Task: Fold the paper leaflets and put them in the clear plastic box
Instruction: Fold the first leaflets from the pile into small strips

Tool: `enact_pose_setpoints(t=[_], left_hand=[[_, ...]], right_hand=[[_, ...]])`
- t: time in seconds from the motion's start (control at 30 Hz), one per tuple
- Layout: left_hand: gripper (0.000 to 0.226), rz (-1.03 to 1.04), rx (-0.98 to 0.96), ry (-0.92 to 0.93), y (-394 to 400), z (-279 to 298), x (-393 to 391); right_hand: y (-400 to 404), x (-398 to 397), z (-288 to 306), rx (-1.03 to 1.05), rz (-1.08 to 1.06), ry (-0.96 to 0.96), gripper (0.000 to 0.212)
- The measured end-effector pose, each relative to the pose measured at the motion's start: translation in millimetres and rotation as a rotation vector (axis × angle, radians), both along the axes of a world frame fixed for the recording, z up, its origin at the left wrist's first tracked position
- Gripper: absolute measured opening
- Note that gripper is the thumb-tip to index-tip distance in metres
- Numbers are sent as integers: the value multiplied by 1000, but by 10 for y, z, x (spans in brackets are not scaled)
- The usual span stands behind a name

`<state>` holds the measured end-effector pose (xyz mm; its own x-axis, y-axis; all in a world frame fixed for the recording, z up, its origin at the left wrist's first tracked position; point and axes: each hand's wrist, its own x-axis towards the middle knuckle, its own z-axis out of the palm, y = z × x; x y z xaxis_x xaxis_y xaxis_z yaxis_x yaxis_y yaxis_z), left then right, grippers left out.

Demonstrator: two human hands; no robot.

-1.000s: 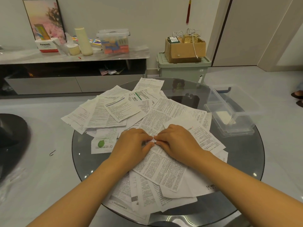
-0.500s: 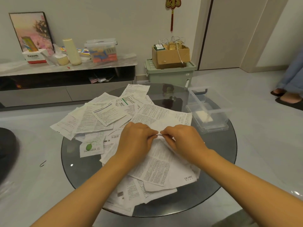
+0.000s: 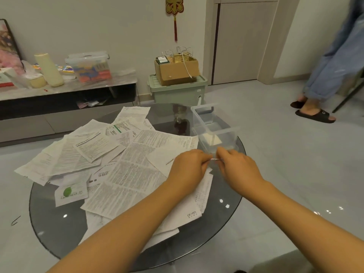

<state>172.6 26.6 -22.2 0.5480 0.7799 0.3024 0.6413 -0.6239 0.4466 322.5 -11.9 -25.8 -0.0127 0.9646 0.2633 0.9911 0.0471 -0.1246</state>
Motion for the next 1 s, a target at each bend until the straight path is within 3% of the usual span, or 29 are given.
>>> enact_pose_setpoints(t=[0.5,0.67,0.8,1.0], left_hand=[[32,31,-17,2,571,-156,56],[30,18,42,89,546,-191,62],[31,-8,53,179,468,-201,107],[48,-26,-156,401,380,-137,132]], right_hand=[[664,48,-142,-48,135,249,23],[624,77,-136,-7,102,60,31],[501,191,-131,-132,100,-30,40],[404,270,-76,-159,92,-30,41]])
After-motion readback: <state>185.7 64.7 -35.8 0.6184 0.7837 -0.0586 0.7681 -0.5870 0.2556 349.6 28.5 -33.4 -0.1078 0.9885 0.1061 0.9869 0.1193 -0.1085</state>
